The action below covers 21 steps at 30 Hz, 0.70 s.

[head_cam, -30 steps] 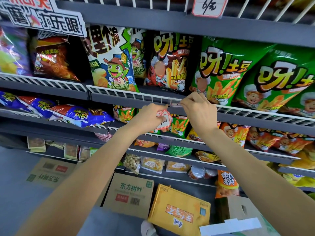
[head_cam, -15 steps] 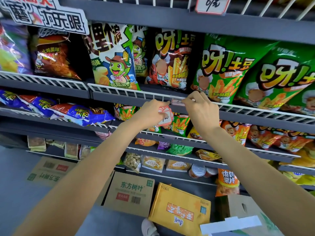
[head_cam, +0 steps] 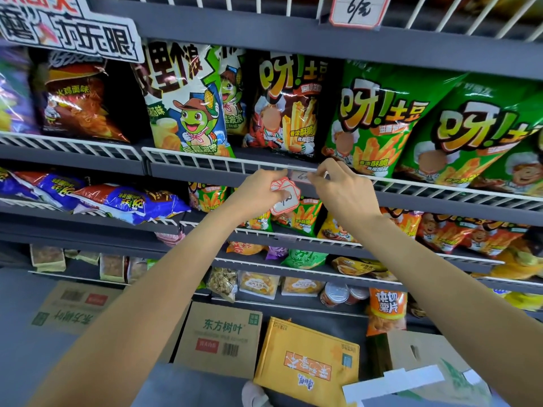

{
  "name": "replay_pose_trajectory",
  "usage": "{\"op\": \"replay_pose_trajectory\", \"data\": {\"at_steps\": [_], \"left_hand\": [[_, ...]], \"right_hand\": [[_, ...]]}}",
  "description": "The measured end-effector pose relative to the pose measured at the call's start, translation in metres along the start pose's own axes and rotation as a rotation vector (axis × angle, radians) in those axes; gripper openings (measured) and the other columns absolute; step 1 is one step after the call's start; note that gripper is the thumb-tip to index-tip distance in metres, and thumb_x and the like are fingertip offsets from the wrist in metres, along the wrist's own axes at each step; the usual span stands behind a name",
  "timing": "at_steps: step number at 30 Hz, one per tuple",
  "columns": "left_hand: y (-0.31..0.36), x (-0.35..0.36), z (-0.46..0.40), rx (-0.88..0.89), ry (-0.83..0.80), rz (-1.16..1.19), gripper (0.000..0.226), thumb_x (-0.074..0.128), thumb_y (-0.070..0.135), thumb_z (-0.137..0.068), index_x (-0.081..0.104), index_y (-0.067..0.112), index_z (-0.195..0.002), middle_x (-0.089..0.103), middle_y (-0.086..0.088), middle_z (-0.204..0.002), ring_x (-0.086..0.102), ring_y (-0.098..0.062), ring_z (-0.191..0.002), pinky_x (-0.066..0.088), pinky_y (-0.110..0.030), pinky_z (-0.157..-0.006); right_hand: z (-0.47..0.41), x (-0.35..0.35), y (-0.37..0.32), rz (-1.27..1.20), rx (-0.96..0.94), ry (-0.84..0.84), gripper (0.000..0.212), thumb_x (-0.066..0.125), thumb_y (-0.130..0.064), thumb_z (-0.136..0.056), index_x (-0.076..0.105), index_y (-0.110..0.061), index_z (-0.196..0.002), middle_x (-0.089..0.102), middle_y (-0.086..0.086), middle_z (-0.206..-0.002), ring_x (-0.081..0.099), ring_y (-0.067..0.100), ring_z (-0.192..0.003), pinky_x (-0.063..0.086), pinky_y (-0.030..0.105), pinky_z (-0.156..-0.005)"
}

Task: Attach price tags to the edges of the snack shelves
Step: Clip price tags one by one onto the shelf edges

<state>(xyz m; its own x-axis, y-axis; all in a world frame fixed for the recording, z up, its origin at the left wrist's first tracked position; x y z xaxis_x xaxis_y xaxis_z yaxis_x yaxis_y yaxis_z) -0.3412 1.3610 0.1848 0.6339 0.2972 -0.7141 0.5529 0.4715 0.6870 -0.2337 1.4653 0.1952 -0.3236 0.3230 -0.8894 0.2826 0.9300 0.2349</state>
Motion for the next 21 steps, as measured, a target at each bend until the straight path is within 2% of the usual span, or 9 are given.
{"op": "replay_pose_trajectory", "data": {"at_steps": [4,8,10,11,12,13,15,18,21], "left_hand": [[0.001,0.0,0.0,0.006,-0.007,0.01,0.055,0.057,0.018,-0.091,0.037,0.012,-0.142,0.043,-0.01,-0.145,0.037,-0.024,-0.136,0.032,-0.03,-0.104],[0.007,0.0,0.005,-0.019,0.006,0.031,0.053,0.056,0.017,-0.092,0.038,0.011,-0.142,0.043,-0.01,-0.145,0.04,-0.024,-0.133,0.033,-0.03,-0.102],[0.012,0.0,0.009,-0.034,0.024,0.041,0.042,0.054,0.016,-0.092,0.048,0.01,-0.134,0.054,-0.01,-0.132,0.05,-0.024,-0.117,0.037,-0.03,-0.091],[0.014,0.0,0.01,-0.034,0.042,0.047,0.029,0.054,0.015,-0.093,0.056,0.011,-0.122,0.061,-0.007,-0.117,0.053,-0.022,-0.104,0.037,-0.031,-0.083],[0.016,-0.001,0.012,-0.037,0.077,0.062,0.017,0.054,0.014,-0.092,0.059,0.011,-0.108,0.063,-0.006,-0.105,0.053,-0.022,-0.096,0.038,-0.033,-0.079],[0.018,-0.003,0.013,-0.044,0.121,0.09,0.016,0.054,0.014,-0.092,0.06,0.006,-0.104,0.064,-0.009,-0.102,0.055,-0.024,-0.095,0.04,-0.035,-0.08],[0.019,-0.007,0.018,-0.076,0.221,0.156,0.021,0.055,0.014,-0.091,0.059,0.001,-0.106,0.063,-0.014,-0.105,0.056,-0.026,-0.093,0.043,-0.037,-0.081],[0.025,-0.01,0.032,-0.089,0.317,0.276,0.022,0.055,0.015,-0.091,0.056,-0.005,-0.098,0.06,-0.026,-0.095,0.054,-0.026,-0.078,0.044,-0.043,-0.069],[0.036,-0.009,0.051,-0.055,0.338,0.361,0.021,0.058,0.015,-0.09,0.057,-0.004,-0.099,0.062,-0.029,-0.095,0.058,-0.032,-0.075,0.042,-0.045,-0.063]], "right_hand": [[0.005,0.0,0.003,0.023,-0.059,-0.008,0.048,0.077,0.007,-0.062,0.066,-0.005,-0.107,0.058,0.014,-0.085,0.057,0.03,-0.067,0.026,0.021,-0.036],[0.007,0.005,0.006,0.028,-0.055,-0.05,0.053,0.082,-0.001,-0.059,0.067,-0.011,-0.109,0.055,0.008,-0.077,0.058,0.024,-0.061,0.028,0.02,-0.034],[0.006,0.002,0.005,-0.019,-0.045,-0.1,0.047,0.078,-0.009,-0.07,0.065,-0.014,-0.115,0.056,0.008,-0.081,0.06,0.026,-0.065,0.038,0.024,-0.036],[0.005,-0.001,0.007,-0.059,-0.017,-0.125,0.042,0.071,-0.015,-0.08,0.06,-0.017,-0.121,0.056,0.009,-0.089,0.062,0.027,-0.072,0.042,0.027,-0.041],[0.004,-0.002,0.009,-0.113,0.026,-0.18,0.039,0.06,-0.02,-0.09,0.054,-0.02,-0.128,0.054,0.009,-0.099,0.061,0.028,-0.081,0.043,0.03,-0.048],[0.004,-0.003,0.011,-0.203,0.069,-0.238,0.038,0.051,-0.024,-0.095,0.049,-0.023,-0.133,0.052,0.009,-0.105,0.06,0.028,-0.087,0.043,0.032,-0.054],[0.004,-0.006,0.016,-0.471,0.17,-0.268,0.038,0.048,-0.026,-0.096,0.048,-0.025,-0.134,0.053,0.007,-0.103,0.059,0.027,-0.087,0.045,0.032,-0.062],[0.006,-0.017,0.021,-0.875,0.31,-0.23,0.034,0.051,-0.026,-0.095,0.056,-0.021,-0.128,0.062,0.002,-0.096,0.062,0.021,-0.075,0.047,0.023,-0.053],[0.009,-0.032,0.015,-1.088,0.339,-0.214,0.025,0.058,-0.031,-0.09,0.067,-0.018,-0.109,0.068,-0.001,-0.091,0.064,0.013,-0.075,0.049,0.016,-0.053]]}}
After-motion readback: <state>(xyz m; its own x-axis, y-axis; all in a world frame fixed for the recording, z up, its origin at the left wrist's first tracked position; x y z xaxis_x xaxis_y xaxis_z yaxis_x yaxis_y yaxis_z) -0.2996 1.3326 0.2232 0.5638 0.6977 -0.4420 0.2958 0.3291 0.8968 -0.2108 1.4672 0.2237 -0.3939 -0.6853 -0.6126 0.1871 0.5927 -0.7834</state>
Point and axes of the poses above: each hand's wrist, its own z-axis away from the middle knuckle, its own x-axis out of the palm, y = z × x, the point moved 4 cm from there along -z, towards the middle knuckle
